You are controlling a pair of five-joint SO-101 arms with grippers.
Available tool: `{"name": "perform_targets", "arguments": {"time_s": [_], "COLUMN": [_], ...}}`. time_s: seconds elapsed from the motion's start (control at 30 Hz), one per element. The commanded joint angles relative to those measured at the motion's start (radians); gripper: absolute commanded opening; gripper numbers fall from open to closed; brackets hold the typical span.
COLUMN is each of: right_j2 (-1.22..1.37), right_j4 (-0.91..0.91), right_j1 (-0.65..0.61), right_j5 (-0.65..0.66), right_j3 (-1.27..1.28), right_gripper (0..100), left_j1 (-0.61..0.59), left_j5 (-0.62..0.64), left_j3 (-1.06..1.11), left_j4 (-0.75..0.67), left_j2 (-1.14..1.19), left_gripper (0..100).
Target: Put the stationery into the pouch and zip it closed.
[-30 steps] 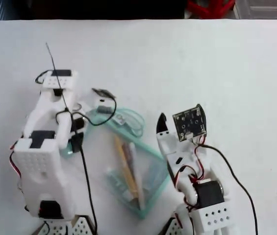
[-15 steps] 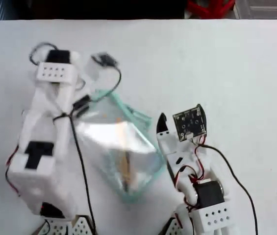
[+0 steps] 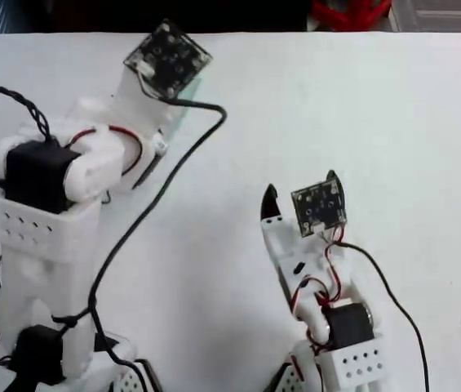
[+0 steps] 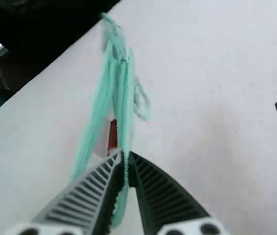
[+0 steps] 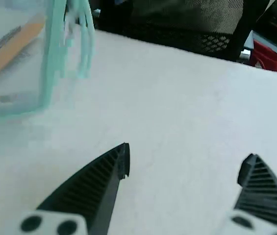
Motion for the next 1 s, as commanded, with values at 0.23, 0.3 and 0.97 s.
{"name": "perform_targets", "arguments": {"time_s": [0.23,0.3,0.97], "right_j2": [-0.317,-0.318,-0.314], "right_j4": [-0.036,-0.036,0.191], "right_j1": [-0.24,-0.283,-0.202], "right_j5": [-0.132,-0.132,-0.138], "right_j3": [0.087,0.11,0.012], "right_gripper": [35.0,35.0,35.1], "left_j1": [0.091,0.12,-0.074], "left_j5": [0.356,0.396,0.29], "left_j3": [-0.051,-0.051,0.267], "left_j4": [-0.307,-0.342,-0.571], "left_j2": [-0.048,-0.047,-0.039], "left_gripper": [2,2,4]}}
